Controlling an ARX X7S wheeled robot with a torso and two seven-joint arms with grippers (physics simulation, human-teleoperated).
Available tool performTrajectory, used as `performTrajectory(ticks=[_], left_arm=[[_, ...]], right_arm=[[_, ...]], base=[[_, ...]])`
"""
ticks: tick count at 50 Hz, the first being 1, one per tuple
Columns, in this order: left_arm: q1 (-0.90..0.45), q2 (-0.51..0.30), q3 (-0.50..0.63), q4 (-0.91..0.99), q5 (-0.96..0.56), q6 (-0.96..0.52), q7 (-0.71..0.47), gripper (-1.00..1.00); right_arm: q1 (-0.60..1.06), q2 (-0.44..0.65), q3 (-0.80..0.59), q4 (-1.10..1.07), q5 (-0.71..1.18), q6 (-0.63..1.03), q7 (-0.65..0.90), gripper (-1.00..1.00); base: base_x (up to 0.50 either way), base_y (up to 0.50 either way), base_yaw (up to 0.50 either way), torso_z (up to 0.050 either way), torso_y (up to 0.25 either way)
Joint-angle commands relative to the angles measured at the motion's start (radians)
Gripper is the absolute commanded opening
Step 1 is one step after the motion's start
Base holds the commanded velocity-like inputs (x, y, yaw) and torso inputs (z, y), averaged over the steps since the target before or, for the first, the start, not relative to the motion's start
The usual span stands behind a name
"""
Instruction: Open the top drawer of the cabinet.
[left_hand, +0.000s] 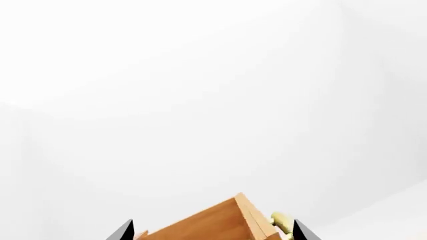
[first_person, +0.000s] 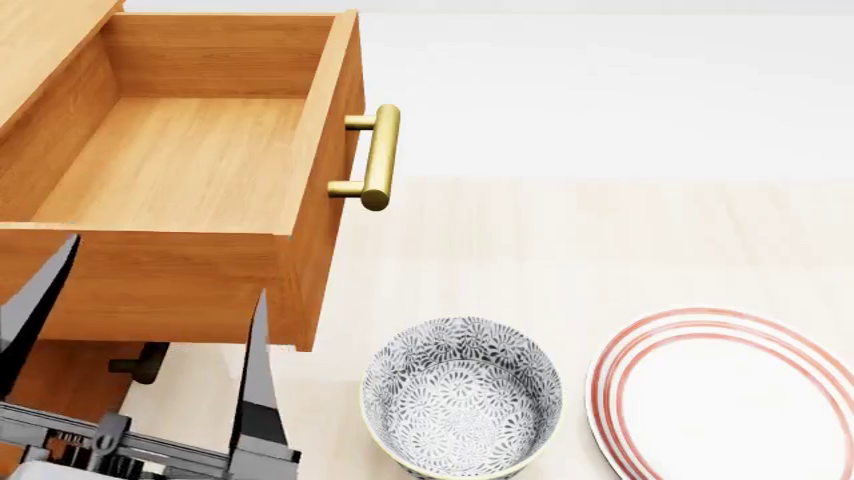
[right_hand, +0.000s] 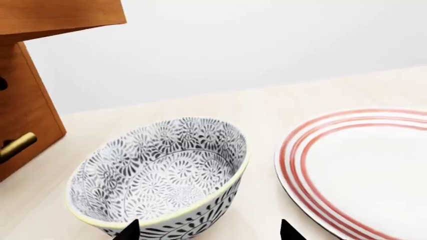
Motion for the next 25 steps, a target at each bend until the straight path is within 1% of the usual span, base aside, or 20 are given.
performTrajectory(ticks=[1, 4, 5, 12, 13, 15, 16, 17, 19, 22, 24, 25], left_arm=[[0.119, -0.030, 0.064, -0.096, 0.206, 0.110, -0.041, 1.00], [0.136, -0.036, 0.071, -0.113, 0.231, 0.120, -0.059, 1.00], [0.148, -0.046, 0.071, -0.131, 0.242, 0.145, -0.072, 1.00], [0.209, -0.097, 0.060, -0.211, 0.286, 0.195, -0.165, 1.00], [0.222, -0.106, 0.049, -0.247, 0.275, 0.236, -0.180, 1.00], [0.229, -0.114, 0.038, -0.263, 0.301, 0.229, -0.219, 1.00], [0.230, -0.114, 0.037, -0.263, 0.302, 0.229, -0.219, 1.00], [0.241, -0.130, 0.020, -0.278, 0.317, 0.239, -0.265, 1.00], [0.248, -0.138, 0.005, -0.293, 0.302, 0.257, -0.280, 1.00], [0.267, -0.168, -0.051, -0.299, 0.296, 0.252, -0.369, 1.00], [0.290, -0.187, -0.108, -0.284, 0.305, 0.236, -0.400, 1.00], [0.317, -0.188, -0.157, -0.273, 0.326, 0.212, -0.403, 1.00]], right_arm=[[-0.006, -0.016, 0.025, -0.015, -0.025, -0.014, -0.009, 1.00], [-0.005, -0.018, 0.025, -0.009, -0.026, -0.019, -0.011, 1.00], [-0.004, -0.019, 0.026, -0.005, -0.027, -0.022, -0.011, 1.00], [-0.010, -0.015, 0.028, -0.017, -0.030, -0.022, 0.001, 1.00], [-0.014, -0.014, 0.032, -0.020, -0.032, -0.028, 0.006, 1.00], [-0.016, -0.013, 0.035, -0.021, -0.031, -0.034, 0.007, 1.00], [-0.016, -0.013, 0.035, -0.021, -0.031, -0.034, 0.008, 1.00], [-0.021, -0.011, 0.038, -0.024, -0.036, -0.039, 0.013, 1.00], [-0.025, -0.008, 0.039, -0.028, -0.047, -0.051, 0.018, 1.00], [-0.036, -0.006, 0.057, -0.029, -0.047, -0.082, 0.023, 1.00], [-0.048, -0.006, 0.074, -0.030, -0.055, -0.122, 0.030, 1.00], [-0.053, -0.006, 0.083, -0.030, -0.057, -0.141, 0.034, 1.00]], base=[[0.00, 0.00, 0.00, 0.000, 0.000], [0.00, 0.00, 0.00, 0.000, 0.000], [0.00, 0.00, 0.00, 0.000, 0.000], [0.00, 0.00, 0.00, 0.000, 0.000], [0.00, 0.00, 0.00, 0.000, 0.000], [0.00, 0.00, 0.00, 0.000, 0.000], [0.00, 0.00, 0.00, 0.000, 0.000], [0.00, 0.00, 0.00, 0.000, 0.000], [0.00, 0.00, 0.00, 0.000, 0.000], [0.00, 0.00, 0.00, 0.000, 0.000], [0.00, 0.00, 0.00, 0.000, 0.000], [0.00, 0.00, 0.00, 0.000, 0.000]])
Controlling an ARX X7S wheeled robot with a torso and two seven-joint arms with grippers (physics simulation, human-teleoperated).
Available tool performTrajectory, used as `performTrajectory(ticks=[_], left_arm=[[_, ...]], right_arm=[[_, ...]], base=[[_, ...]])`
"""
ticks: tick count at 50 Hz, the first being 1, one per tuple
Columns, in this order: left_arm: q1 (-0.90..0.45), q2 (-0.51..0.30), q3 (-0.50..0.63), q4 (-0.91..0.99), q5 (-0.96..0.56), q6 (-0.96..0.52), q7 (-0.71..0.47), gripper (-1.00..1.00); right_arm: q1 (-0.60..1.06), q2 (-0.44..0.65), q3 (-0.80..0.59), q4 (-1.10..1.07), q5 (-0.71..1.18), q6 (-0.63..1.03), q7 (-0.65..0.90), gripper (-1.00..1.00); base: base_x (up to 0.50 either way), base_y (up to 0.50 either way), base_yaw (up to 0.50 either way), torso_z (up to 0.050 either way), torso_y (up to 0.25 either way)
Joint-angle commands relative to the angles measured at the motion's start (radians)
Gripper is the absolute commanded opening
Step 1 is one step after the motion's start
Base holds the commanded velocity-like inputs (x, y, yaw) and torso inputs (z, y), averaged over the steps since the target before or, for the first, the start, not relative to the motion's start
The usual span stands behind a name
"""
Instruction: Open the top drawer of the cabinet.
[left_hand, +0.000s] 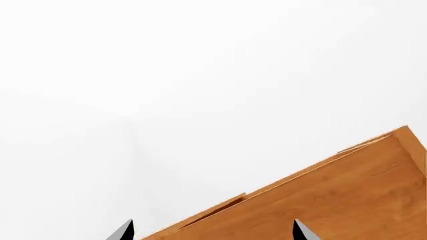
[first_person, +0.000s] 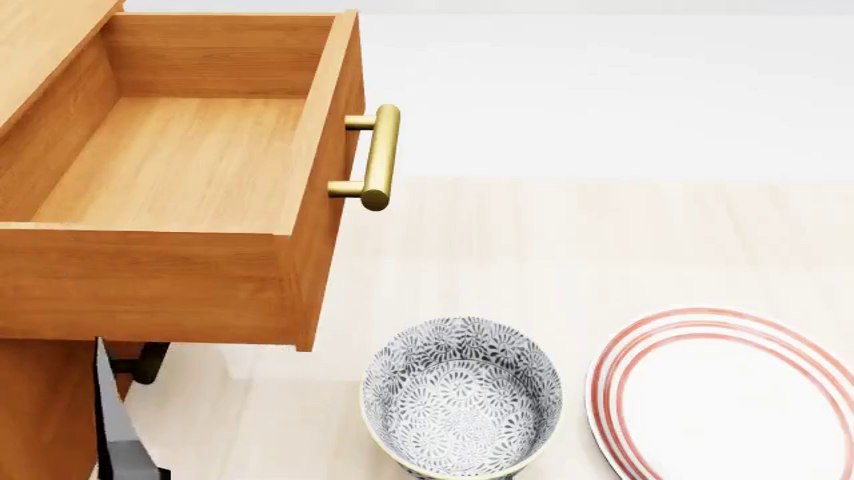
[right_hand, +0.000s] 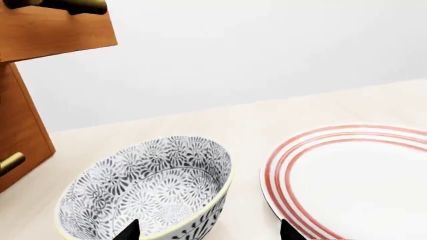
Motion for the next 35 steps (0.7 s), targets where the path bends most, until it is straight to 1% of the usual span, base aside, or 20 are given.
performTrajectory(ticks=[1, 2, 4, 7, 8, 9, 16, 20, 22, 28, 31, 35], left_arm=[[0.122, -0.053, -0.210, -0.039, 0.090, 0.006, -0.144, 1.00], [0.169, -0.059, -0.287, -0.025, 0.105, 0.010, -0.147, 1.00], [0.209, -0.056, -0.346, -0.016, 0.135, -0.002, -0.142, 1.00], [0.294, -0.053, -0.488, 0.011, 0.166, -0.004, -0.145, 1.00], [0.329, -0.053, -0.558, 0.024, 0.176, -0.007, -0.146, 1.00], [0.352, -0.051, -0.601, 0.036, 0.189, -0.014, -0.144, 1.00], [0.391, -0.066, -0.733, 0.045, 0.171, -0.015, -0.130, 1.00], [0.421, -0.075, -0.806, 0.058, 0.180, -0.029, -0.132, 1.00], [0.441, -0.080, -0.850, 0.064, 0.182, -0.024, -0.137, 1.00], [0.472, -0.084, -0.955, 0.096, 0.189, -0.052, -0.128, 1.00], [0.488, -0.087, -0.994, 0.103, 0.201, -0.056, -0.125, 1.00], [0.505, -0.088, -1.033, 0.116, 0.215, -0.063, -0.119, 1.00]], right_arm=[[-0.034, -0.011, 0.067, -0.015, -0.037, -0.089, 0.010, 1.00], [-0.039, -0.015, 0.083, -0.011, -0.040, -0.115, 0.019, 1.00], [-0.043, -0.016, 0.096, -0.012, -0.040, -0.138, 0.024, 1.00], [-0.051, -0.024, 0.137, -0.027, -0.050, -0.209, 0.048, 1.00], [-0.055, -0.028, 0.165, -0.040, -0.065, -0.258, 0.066, 1.00], [-0.057, -0.032, 0.185, -0.049, -0.081, -0.288, 0.083, 1.00], [-0.046, -0.034, 0.265, -0.084, -0.100, -0.346, 0.153, 1.00], [-0.040, -0.047, 0.318, -0.058, -0.124, -0.392, 0.196, 1.00], [-0.034, -0.053, 0.364, -0.066, -0.184, -0.446, 0.233, 1.00], [-0.014, -0.062, 0.460, -0.084, -0.329, -0.507, 0.321, 1.00], [-0.010, -0.063, 0.506, -0.097, -0.417, -0.537, 0.355, 1.00], [-0.010, -0.048, 0.559, -0.121, -0.470, -0.569, 0.381, 1.00]], base=[[0.00, 0.00, 0.00, 0.000, 0.000], [0.00, 0.00, 0.00, 0.000, 0.000], [0.00, 0.00, 0.00, 0.000, 0.000], [0.00, 0.00, 0.00, 0.000, 0.000], [0.00, 0.00, 0.00, 0.000, 0.000], [0.00, 0.00, 0.00, 0.000, 0.000], [0.00, 0.00, 0.00, 0.000, 0.000], [0.00, 0.00, 0.00, 0.000, 0.000], [0.00, 0.00, 0.00, 0.000, 0.000], [0.00, 0.00, 0.00, 0.000, 0.000], [0.00, 0.00, 0.00, 0.000, 0.000], [0.00, 0.00, 0.00, 0.000, 0.000]])
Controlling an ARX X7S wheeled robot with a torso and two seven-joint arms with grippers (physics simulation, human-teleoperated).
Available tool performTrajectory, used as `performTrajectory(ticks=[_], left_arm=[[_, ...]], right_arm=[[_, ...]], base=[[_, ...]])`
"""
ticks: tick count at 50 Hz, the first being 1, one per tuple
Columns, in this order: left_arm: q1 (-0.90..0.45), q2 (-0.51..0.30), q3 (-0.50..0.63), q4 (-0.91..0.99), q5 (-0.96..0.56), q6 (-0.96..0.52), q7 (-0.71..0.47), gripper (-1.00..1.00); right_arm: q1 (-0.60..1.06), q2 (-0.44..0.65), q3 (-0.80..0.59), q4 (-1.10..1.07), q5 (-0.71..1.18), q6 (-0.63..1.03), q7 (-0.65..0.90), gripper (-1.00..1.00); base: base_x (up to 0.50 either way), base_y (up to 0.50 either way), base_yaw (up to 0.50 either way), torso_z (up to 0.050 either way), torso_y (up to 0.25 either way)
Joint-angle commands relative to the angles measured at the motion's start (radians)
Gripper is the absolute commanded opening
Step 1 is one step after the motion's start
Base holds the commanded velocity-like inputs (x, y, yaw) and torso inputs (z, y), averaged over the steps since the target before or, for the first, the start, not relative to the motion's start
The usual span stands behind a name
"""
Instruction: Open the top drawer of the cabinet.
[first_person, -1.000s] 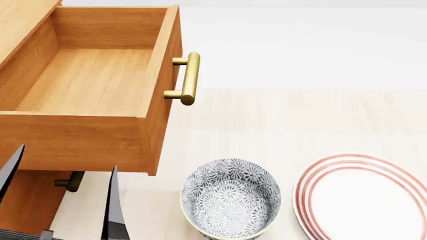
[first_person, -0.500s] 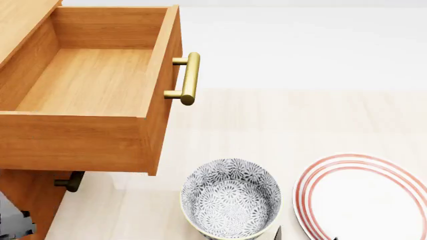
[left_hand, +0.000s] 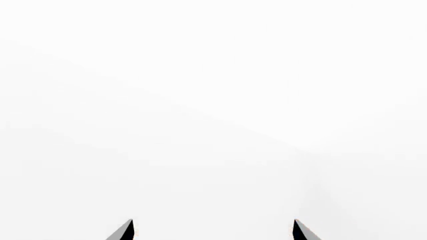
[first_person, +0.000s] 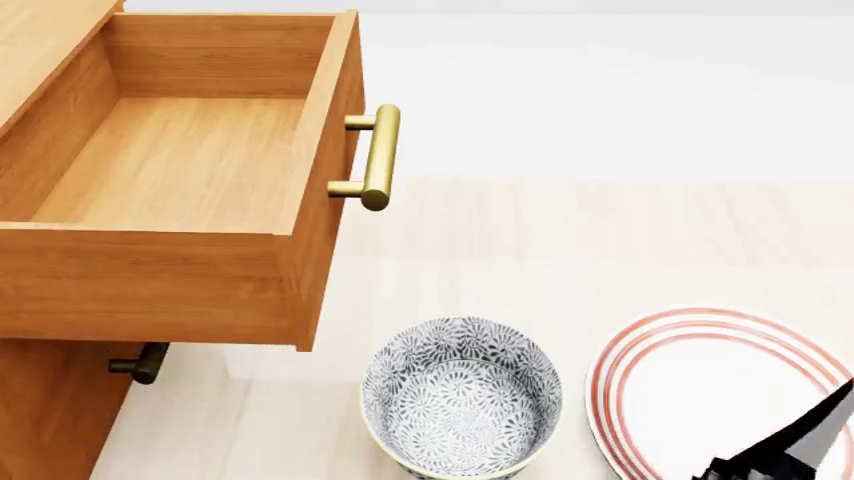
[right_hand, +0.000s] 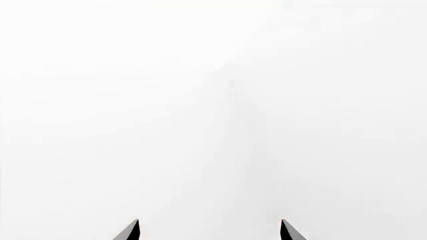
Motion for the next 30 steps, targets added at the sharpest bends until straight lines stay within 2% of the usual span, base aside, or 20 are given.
performTrajectory(ticks=[1, 5, 9, 13, 19, 23, 30], left_arm=[[0.072, 0.010, -0.195, 0.027, 0.052, -0.008, 0.023, 1.00], [0.099, 0.011, -0.214, -0.003, 0.100, 0.014, 0.024, 1.00], [0.159, -0.005, -0.316, 0.049, 0.148, -0.014, 0.009, 1.00], [0.195, 0.003, -0.343, 0.034, 0.222, -0.012, 0.010, 1.00], [0.234, 0.018, -0.407, 0.033, 0.282, -0.001, 0.019, 1.00], [0.247, 0.029, -0.412, 0.023, 0.362, -0.015, 0.022, 1.00], [0.256, 0.060, -0.422, -0.031, 0.393, 0.026, 0.026, 1.00]], right_arm=[[0.011, -0.012, 0.182, -0.046, -0.210, -0.117, 0.095, 1.00], [0.021, 0.006, 0.239, -0.060, -0.303, -0.169, 0.112, 1.00], [0.022, 0.020, 0.304, -0.103, -0.329, -0.168, 0.138, 1.00], [0.012, 0.040, 0.337, -0.098, -0.389, -0.233, 0.142, 1.00], [0.016, 0.050, 0.402, -0.084, -0.419, -0.240, 0.171, 1.00], [0.014, 0.052, 0.413, -0.073, -0.432, -0.256, 0.179, 1.00], [0.008, 0.046, 0.410, -0.045, -0.466, -0.284, 0.189, 1.00]], base=[[0.00, 0.00, 0.00, 0.000, 0.000], [0.00, 0.00, 0.00, 0.000, 0.000], [0.00, 0.00, 0.00, 0.000, 0.000], [0.00, 0.00, 0.00, 0.000, 0.000], [0.00, 0.00, 0.00, 0.000, 0.000], [0.00, 0.00, 0.00, 0.000, 0.000], [0.00, 0.00, 0.00, 0.000, 0.000]])
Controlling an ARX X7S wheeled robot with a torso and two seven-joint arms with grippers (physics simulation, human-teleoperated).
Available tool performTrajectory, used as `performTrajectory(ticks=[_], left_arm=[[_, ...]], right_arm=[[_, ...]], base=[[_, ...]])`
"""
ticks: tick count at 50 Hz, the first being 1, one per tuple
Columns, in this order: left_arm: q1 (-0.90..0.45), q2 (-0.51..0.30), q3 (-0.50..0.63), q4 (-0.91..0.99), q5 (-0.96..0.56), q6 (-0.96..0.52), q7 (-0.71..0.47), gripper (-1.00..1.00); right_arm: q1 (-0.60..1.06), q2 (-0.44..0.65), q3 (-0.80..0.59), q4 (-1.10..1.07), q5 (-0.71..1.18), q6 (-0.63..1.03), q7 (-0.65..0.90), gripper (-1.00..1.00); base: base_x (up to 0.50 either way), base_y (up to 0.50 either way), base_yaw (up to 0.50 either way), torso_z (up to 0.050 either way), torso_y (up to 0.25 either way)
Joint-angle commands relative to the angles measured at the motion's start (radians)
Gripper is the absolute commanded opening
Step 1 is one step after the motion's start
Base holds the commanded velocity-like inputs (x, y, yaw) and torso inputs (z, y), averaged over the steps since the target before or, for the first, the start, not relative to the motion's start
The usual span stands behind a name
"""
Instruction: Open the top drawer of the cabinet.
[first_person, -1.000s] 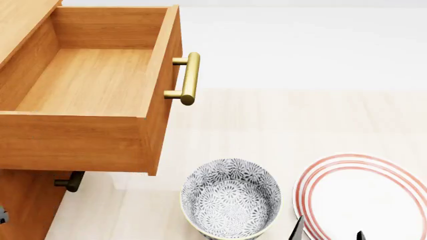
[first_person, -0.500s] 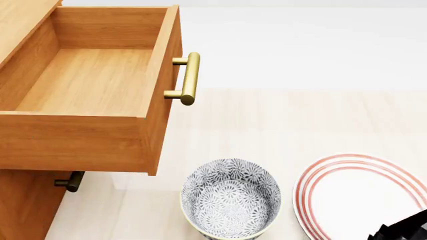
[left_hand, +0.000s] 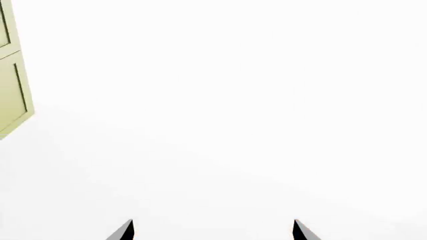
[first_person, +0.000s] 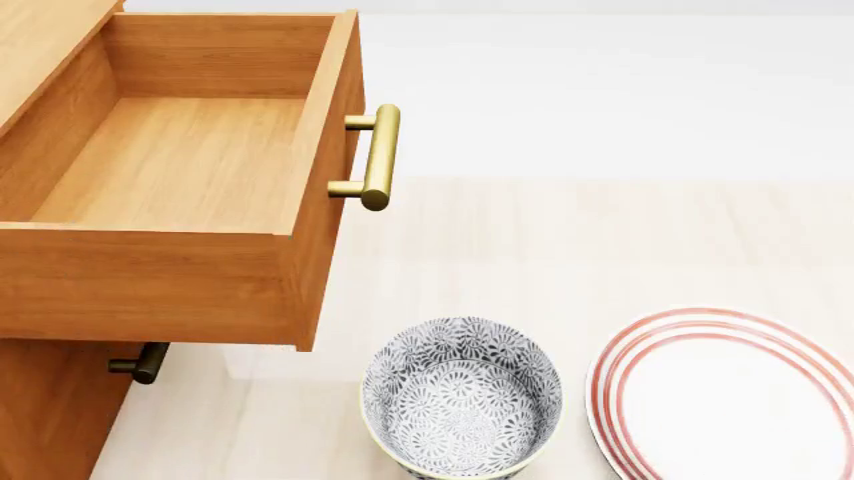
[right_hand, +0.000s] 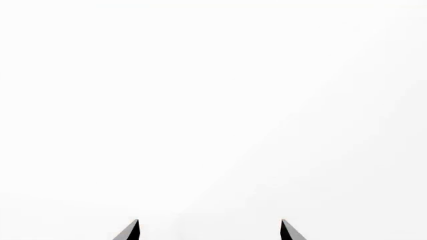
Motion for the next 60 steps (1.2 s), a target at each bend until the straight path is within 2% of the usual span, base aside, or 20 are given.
performTrajectory(ticks=[1, 25, 44, 60], left_arm=[[0.045, 0.051, -0.087, -0.045, 0.108, 0.036, 0.026, 1.00], [0.109, 0.080, -0.263, -0.008, 0.117, 0.051, 0.062, 1.00], [0.092, 0.116, -0.270, -0.015, 0.152, 0.070, 0.086, 1.00], [0.099, 0.133, -0.325, 0.034, 0.141, 0.071, 0.120, 1.00]], right_arm=[[-0.005, -0.011, 0.067, 0.017, -0.088, -0.046, 0.011, 1.00], [-0.003, 0.016, 0.124, -0.018, -0.103, -0.040, 0.047, 1.00], [0.003, 0.023, 0.115, -0.015, -0.103, -0.046, 0.065, 1.00], [-0.004, 0.034, 0.117, -0.092, -0.051, 0.009, 0.063, 1.00]], base=[[0.00, 0.00, 0.00, 0.000, 0.000], [0.00, 0.00, 0.00, 0.000, 0.000], [0.00, 0.00, 0.00, 0.000, 0.000], [0.00, 0.00, 0.00, 0.000, 0.000]])
